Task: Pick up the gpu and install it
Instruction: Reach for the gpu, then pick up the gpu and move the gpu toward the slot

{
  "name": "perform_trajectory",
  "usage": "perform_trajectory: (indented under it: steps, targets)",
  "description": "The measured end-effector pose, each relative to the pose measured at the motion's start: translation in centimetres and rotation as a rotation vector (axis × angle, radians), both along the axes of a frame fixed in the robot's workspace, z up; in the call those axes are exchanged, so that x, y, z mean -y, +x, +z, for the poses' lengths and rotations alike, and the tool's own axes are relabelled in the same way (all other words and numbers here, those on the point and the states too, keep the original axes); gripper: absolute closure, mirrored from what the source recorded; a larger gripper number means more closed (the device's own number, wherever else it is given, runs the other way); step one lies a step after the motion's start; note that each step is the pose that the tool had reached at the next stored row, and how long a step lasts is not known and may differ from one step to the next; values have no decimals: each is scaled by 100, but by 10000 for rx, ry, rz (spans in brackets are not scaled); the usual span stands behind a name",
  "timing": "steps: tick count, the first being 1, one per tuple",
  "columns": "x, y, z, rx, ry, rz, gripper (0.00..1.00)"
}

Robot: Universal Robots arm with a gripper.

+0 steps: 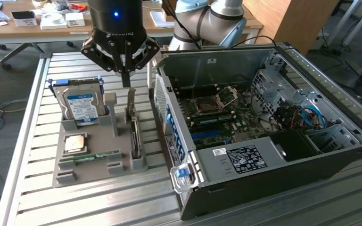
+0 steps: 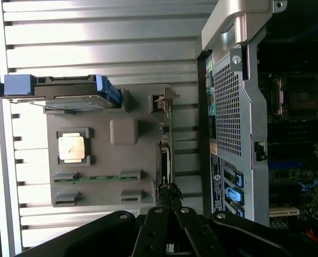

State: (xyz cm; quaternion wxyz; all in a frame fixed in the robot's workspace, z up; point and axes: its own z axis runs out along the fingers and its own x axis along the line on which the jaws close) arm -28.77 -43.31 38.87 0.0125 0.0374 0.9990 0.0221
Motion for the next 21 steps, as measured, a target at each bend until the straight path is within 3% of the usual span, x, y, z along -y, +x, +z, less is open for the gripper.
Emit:
perform_trajectory:
  steps: [14, 15, 17, 20, 21]
  targets:
    - [0, -1, 0, 0, 0, 0, 89]
    - [0, -1, 0, 0, 0, -1, 83]
    - [0, -1, 0, 0, 0, -1, 83]
    - [0, -1, 0, 1, 1, -1, 65]
    - [0, -1, 0, 0, 0, -1, 65]
